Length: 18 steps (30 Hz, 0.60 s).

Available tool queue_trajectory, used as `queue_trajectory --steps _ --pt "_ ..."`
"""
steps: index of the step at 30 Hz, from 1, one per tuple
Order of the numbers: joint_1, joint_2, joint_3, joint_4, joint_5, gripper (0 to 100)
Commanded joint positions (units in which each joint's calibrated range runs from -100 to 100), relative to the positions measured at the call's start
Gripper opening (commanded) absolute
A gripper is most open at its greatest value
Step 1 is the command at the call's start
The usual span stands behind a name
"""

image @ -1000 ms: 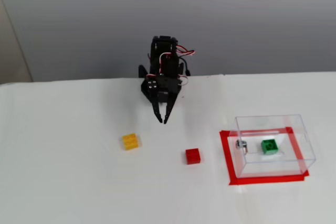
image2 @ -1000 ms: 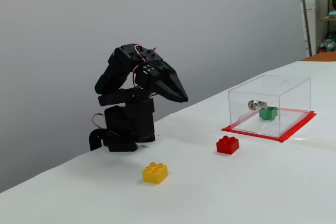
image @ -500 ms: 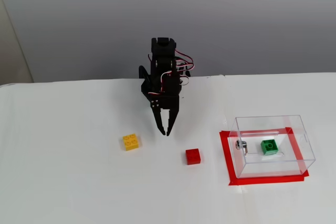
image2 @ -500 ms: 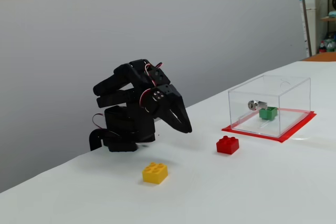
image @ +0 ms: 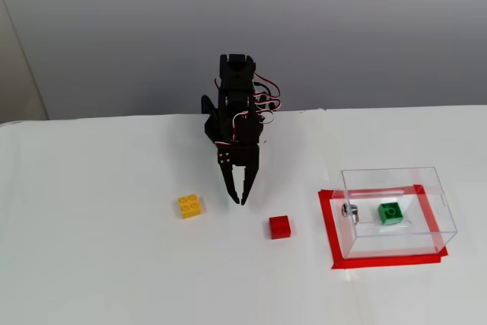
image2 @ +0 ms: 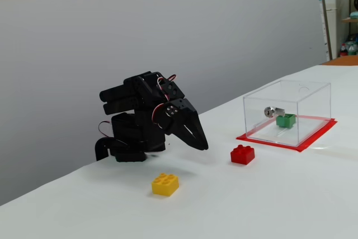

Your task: Pick the green lego brick and place it into the transparent box

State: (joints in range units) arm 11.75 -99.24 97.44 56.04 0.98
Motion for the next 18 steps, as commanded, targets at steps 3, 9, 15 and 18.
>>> queue_trajectory --steps 3,9,15,18 --pt "-0.1 -0.6 -0.4 2.9 -0.2 1" --pt "-0.2 -0.6 -4.0 14.5 -0.4 1" --pt "-0.2 -0.6 -5.1 18.8 -0.4 1" --pt "-0.2 -0.6 -5.2 18.8 -0.4 1"
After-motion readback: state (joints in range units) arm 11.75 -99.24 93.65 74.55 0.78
